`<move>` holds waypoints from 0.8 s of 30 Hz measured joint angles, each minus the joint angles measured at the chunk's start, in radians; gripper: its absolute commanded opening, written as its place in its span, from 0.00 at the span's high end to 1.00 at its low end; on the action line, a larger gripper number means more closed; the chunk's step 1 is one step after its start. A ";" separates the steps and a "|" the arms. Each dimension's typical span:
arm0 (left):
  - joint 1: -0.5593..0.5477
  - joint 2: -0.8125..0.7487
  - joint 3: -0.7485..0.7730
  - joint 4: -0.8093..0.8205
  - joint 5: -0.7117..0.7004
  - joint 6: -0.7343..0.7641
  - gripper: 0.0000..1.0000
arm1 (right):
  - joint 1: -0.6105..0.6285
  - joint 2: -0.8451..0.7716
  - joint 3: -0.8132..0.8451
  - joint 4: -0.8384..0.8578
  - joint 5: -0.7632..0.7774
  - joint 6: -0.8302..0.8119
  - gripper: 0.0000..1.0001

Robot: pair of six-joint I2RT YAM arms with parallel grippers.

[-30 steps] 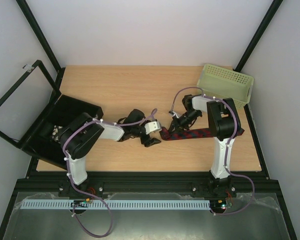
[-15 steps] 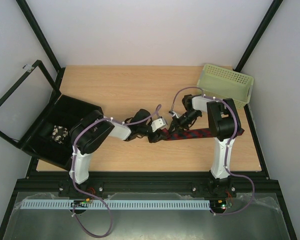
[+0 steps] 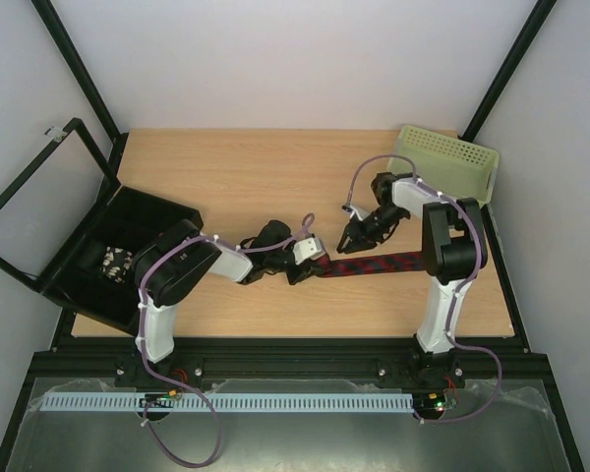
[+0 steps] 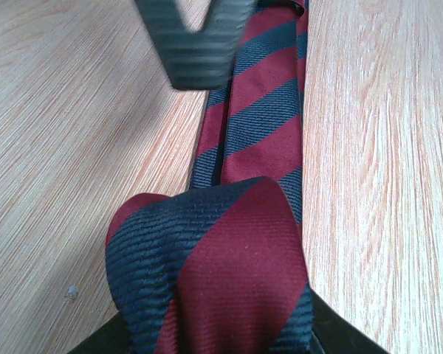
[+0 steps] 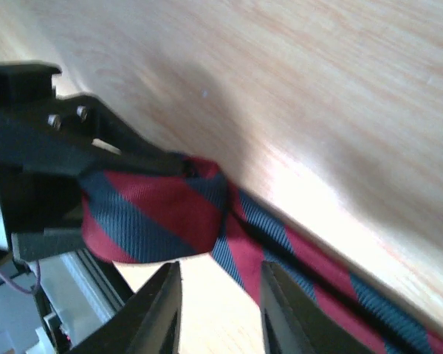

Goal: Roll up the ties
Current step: Roll the tie at the center of the board.

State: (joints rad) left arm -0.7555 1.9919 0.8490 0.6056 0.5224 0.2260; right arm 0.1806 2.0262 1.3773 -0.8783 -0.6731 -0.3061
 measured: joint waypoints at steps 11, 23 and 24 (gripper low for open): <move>-0.003 -0.023 -0.008 -0.031 -0.008 0.033 0.80 | -0.009 0.003 -0.125 0.014 0.011 0.041 0.93; 0.017 -0.086 0.063 -0.215 0.060 0.139 0.78 | -0.010 0.021 -0.163 0.068 -0.001 0.101 0.95; 0.017 -0.094 0.073 -0.232 0.070 0.159 0.78 | -0.010 0.022 -0.163 0.068 -0.002 0.105 0.95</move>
State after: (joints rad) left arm -0.7383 1.8977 0.9218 0.3737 0.5926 0.3851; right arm 0.1703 2.0480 1.2144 -0.8104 -0.6750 -0.2012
